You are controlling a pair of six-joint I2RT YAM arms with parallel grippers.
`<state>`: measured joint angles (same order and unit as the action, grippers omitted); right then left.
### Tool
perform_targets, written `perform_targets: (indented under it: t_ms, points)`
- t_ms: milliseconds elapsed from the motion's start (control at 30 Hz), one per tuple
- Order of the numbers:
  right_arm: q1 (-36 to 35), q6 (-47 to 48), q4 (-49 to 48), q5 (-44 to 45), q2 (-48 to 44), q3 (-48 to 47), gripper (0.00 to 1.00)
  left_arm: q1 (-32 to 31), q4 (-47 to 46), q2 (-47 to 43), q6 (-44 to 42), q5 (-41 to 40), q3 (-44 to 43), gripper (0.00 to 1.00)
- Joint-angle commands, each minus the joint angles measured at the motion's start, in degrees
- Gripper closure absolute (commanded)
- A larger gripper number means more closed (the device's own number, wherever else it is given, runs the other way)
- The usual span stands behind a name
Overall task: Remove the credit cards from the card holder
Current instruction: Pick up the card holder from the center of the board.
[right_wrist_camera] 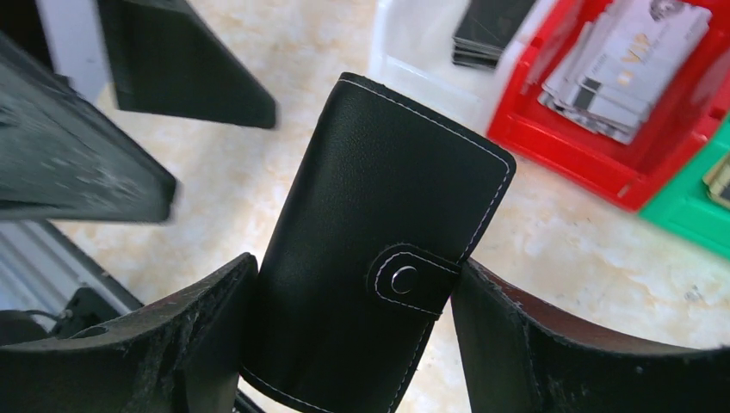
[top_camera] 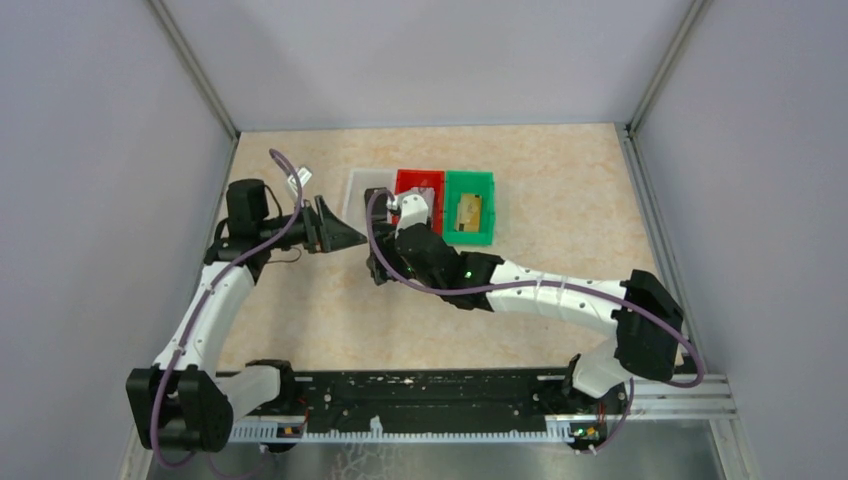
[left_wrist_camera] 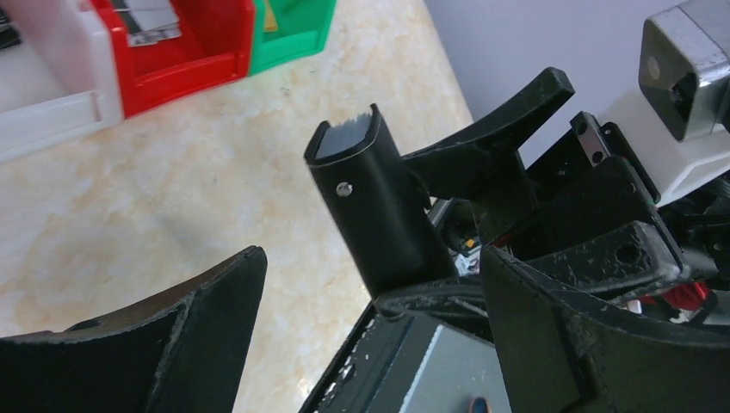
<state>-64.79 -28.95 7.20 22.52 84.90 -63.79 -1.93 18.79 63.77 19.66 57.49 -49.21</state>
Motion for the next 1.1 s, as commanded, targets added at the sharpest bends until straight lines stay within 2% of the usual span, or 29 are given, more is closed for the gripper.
perform_targets:
  t_ms: [0,167,367,567,733,867,1067]
  points:
    - [-1.87,3.23,-9.15,-1.59,-0.99,-6.64,0.31,-2.28,-6.79,-1.74,8.75,-0.29,1.41,0.01]
    - [-3.33,5.23,-10.00,-2.60,-0.26,-8.57,0.31,-2.63,-6.93,-1.60,11.17,-3.92,2.11,0.06]
    - [-3.51,6.00,-9.25,-3.34,0.92,-9.83,0.31,-3.18,-6.84,-1.76,12.55,-1.08,0.99,0.17]
    - [-3.79,7.43,-7.31,-2.70,3.41,-13.09,0.31,-4.53,-5.75,-2.27,11.40,0.07,1.91,0.39]
    - [-3.85,8.10,-7.29,-2.06,3.98,-14.16,0.30,-4.75,-3.33,-2.29,8.49,0.18,1.72,0.63]
    - [-3.88,7.40,-4.54,-2.76,2.97,-14.40,0.15,-4.75,-2.79,-2.04,7.57,1.82,0.02,0.84]
    - [-1.97,4.69,-3.08,-11.67,-3.35,-11.17,0.10,-4.74,1.04,0.03,3.82,5.32,-5.01,0.97]
